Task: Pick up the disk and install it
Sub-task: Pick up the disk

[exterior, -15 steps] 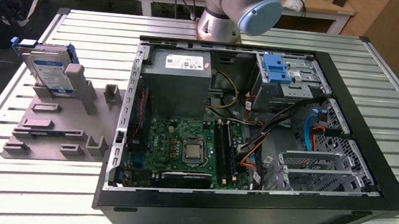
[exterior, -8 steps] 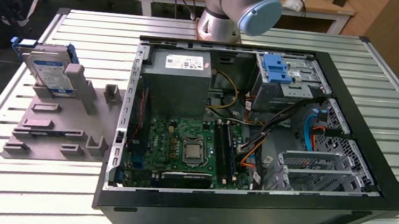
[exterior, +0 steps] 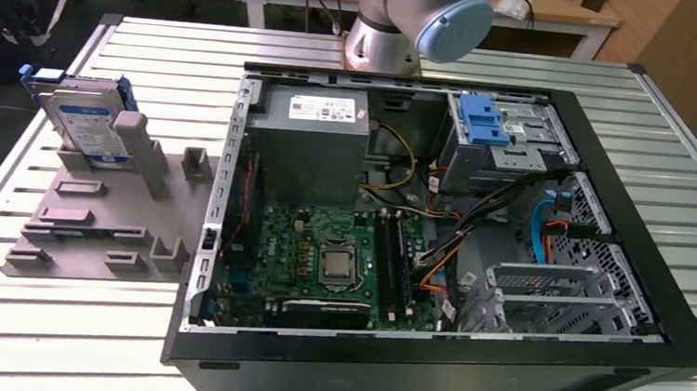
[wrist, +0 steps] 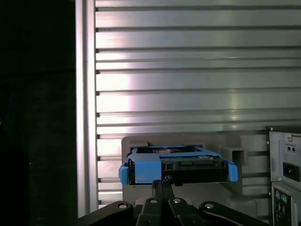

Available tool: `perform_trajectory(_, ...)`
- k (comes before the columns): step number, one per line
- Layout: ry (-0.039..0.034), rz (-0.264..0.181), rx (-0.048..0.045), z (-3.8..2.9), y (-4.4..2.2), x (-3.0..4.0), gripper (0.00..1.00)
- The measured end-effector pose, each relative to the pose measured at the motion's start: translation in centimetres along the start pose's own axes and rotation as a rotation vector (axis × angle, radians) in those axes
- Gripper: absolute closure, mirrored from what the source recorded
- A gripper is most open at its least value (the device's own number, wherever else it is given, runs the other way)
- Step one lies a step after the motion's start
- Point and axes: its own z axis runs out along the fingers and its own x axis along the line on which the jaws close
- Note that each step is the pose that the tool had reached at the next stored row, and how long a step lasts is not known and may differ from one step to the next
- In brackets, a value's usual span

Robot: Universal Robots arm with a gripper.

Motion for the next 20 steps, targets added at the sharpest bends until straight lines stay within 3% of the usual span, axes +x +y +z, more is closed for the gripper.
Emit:
perform_trajectory(11,0.0059,-0.133,-0.0029,0.00,-0.01,0.12,0.89)
perform_trajectory(20,0.0127,-0.285,-0.0064,0.04,-0.01,0.16,0.89)
